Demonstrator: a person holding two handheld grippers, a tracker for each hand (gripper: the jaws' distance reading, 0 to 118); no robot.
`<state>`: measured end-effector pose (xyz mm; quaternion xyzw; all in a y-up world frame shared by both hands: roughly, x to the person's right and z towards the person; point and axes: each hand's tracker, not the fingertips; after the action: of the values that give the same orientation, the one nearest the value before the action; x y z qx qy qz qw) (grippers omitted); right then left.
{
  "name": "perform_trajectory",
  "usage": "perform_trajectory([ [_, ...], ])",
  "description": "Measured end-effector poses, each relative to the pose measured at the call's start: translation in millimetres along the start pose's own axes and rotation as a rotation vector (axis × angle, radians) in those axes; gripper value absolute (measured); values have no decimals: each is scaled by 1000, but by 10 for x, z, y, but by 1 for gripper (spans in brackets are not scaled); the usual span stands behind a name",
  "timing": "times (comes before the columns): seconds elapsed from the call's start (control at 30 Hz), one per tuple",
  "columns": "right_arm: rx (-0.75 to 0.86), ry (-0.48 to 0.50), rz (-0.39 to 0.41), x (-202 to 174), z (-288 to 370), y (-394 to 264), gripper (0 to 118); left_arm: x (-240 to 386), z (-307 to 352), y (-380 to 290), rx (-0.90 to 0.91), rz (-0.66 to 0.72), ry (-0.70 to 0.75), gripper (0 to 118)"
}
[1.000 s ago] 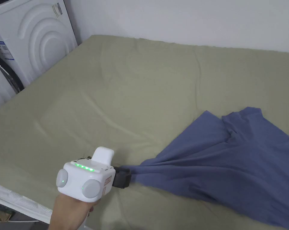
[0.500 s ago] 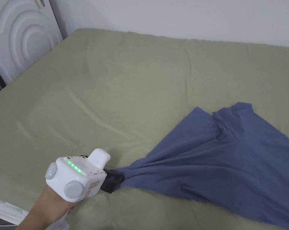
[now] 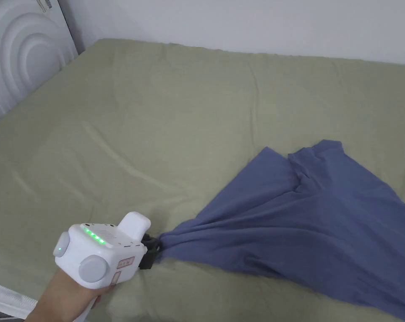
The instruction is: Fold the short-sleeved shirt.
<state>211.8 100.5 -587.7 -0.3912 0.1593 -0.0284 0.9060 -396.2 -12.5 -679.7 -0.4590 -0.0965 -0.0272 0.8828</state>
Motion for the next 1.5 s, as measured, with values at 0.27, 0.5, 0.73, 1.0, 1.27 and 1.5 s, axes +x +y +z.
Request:
perform_trajectory([
  [0.27,-1,-42,168,124,-438,646,0,145,284,25,68,94,32,10],
  [0.5,-125,-97,393,182,-1758,1840,0,266,405,76,136,211,-27,10],
  [0.73,-315,-114,384,402,-3232,2710,0,343,426,141,138,236,-16,10],
  [1.0,-329,-133,233,625,-3799,2928,118,269,439,233,136,262,-13,10],
  [1.27,-318,-179,176,687,-3957,2760,118,217,379,270,115,256,-12,10],
  [1.5,-377,-120,146,666,-4022,2558,89,203,324,269,104,255,-7,10],
])
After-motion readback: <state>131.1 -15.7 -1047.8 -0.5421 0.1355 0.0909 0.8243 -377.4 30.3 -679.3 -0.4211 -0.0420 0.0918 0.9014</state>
